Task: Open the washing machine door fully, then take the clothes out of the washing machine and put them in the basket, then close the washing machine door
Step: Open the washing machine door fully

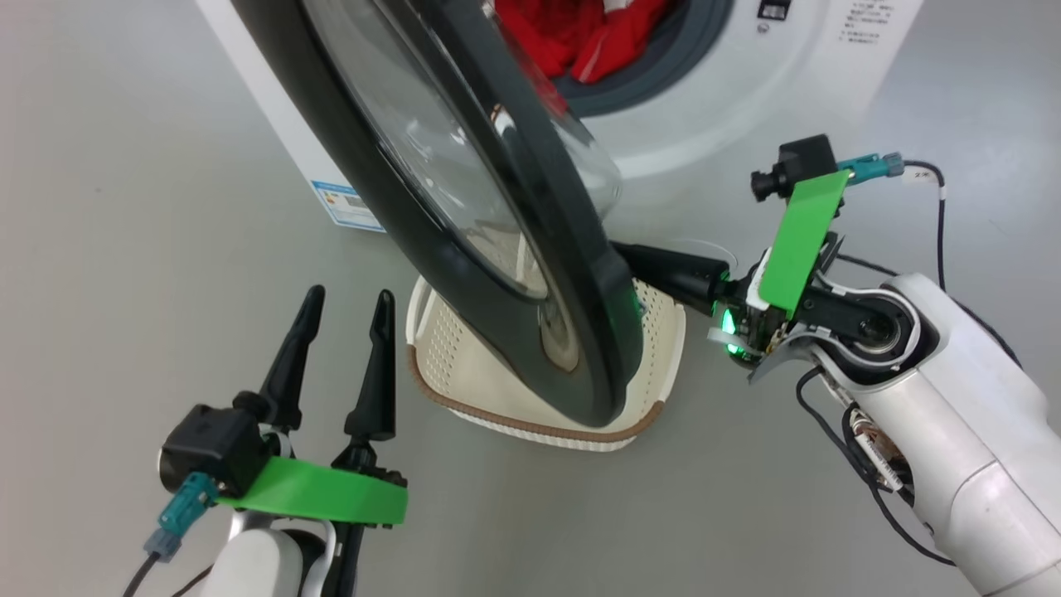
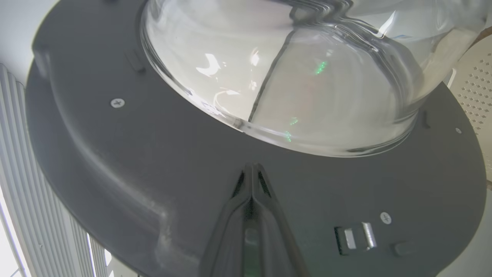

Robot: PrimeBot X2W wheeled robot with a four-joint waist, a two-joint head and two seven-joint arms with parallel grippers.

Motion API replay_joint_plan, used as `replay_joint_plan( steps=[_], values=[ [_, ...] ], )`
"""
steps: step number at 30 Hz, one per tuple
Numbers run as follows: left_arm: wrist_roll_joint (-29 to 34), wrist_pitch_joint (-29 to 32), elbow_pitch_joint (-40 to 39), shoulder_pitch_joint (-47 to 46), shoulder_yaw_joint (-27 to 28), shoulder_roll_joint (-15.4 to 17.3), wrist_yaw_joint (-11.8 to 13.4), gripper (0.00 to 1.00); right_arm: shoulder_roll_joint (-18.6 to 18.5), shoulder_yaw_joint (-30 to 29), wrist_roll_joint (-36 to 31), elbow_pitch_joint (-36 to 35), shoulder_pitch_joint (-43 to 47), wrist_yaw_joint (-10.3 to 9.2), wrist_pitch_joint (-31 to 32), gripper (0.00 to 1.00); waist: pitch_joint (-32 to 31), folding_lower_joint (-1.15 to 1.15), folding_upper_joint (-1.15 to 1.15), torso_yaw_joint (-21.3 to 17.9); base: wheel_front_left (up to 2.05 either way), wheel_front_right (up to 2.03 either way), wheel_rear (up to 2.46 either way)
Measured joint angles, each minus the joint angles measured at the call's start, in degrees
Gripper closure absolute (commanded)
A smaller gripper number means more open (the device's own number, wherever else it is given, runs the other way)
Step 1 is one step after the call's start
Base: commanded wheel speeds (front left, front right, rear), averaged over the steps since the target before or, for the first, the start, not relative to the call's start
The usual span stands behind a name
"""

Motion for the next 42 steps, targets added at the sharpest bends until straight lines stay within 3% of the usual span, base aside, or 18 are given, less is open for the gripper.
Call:
replay_joint_plan(
  steps=[33, 42],
  values=[
    [-2.52, 2.4, 2.71, 3.64, -0.49, 1.21, 1.96, 0.0, -1.74, 13.9, 8.1, -0.46, 2.58, 0.0, -3.1, 1.0, -7.68, 0.0, 0.0, 15.45, 0.0, 0.0, 0.0],
    [-3.44, 2.43, 0.84, 5.91, -0.18, 1.37, 3.02, 0.0, -1.31, 17.37, 9.78, 0.02, 2.24, 0.0, -3.28, 1.0, -7.66, 0.0, 0.0, 16.76, 0.0, 0.0, 0.0]
  ],
)
